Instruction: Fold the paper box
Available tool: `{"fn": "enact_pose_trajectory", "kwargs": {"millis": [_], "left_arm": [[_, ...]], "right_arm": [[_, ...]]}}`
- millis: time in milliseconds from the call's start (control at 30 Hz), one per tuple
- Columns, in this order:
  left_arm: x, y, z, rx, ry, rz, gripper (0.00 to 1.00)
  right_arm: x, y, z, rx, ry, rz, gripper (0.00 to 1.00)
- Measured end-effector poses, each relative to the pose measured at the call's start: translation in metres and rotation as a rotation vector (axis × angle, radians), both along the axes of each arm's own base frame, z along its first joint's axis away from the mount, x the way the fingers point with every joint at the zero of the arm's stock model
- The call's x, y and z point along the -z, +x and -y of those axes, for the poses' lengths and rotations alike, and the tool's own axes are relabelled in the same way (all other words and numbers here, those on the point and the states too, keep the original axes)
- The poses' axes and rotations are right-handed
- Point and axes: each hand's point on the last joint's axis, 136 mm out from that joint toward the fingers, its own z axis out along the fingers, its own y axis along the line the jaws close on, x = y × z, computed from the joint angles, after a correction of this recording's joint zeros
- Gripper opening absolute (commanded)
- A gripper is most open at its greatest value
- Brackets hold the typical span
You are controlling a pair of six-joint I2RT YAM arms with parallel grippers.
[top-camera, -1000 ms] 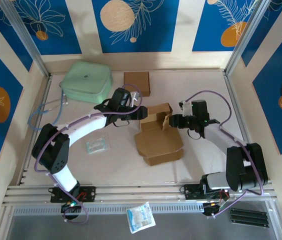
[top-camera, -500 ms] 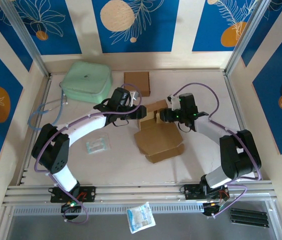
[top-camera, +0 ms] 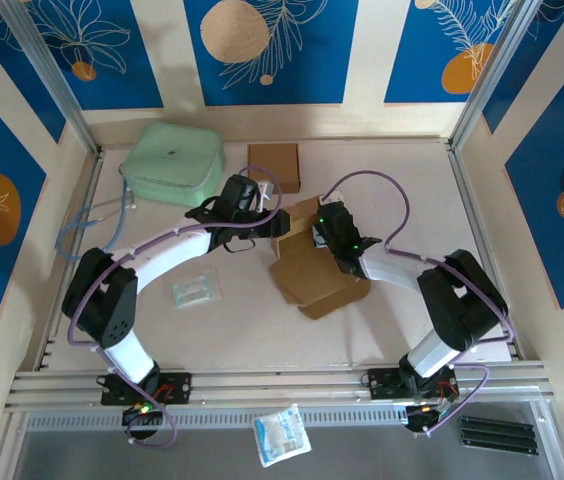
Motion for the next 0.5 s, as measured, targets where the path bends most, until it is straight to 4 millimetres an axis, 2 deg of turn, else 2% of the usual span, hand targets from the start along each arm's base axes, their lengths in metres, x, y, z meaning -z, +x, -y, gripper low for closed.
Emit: {"fn": "enact_pose_trajectory", "kwargs": {"millis": [33, 100, 133, 233, 367, 433, 500], "left_arm": [[0.0, 0.0, 0.0, 0.0, 0.0, 0.0, 0.6], [0.0, 0.0, 0.0, 0.002, -0.002, 0.001, 0.6], [0.0, 0.0, 0.001, 0.003, -0.002, 0.0, 0.6], [0.0, 0.0, 0.001, 0.002, -0.001, 0.0, 0.6], [0.0, -0.001, 0.0, 0.002, -0.001, 0.0, 0.6], [0.002, -0.004, -0.002, 0.002, 0.002, -0.003, 0.66], [0.003, -0.008, -0.005, 0.002, 0.002, -0.002, 0.76]], "right_arm": [[0.0, 0.002, 0.0, 0.01, -0.001, 0.01, 0.2], [0.004, 0.006, -0.001, 0.018, 0.001, 0.018, 0.24], [0.007, 0.007, -0.002, 0.018, 0.002, 0.016, 0.22], [0.019, 0.01, -0.003, 0.007, 0.002, -0.004, 0.09], [0.018, 0.016, -0.004, -0.012, 0.024, -0.002, 0.0], [0.018, 0.015, -0.007, -0.035, 0.02, -0.004, 0.0], [0.018, 0.014, -0.011, -0.069, 0.007, -0.004, 0.0]]}}
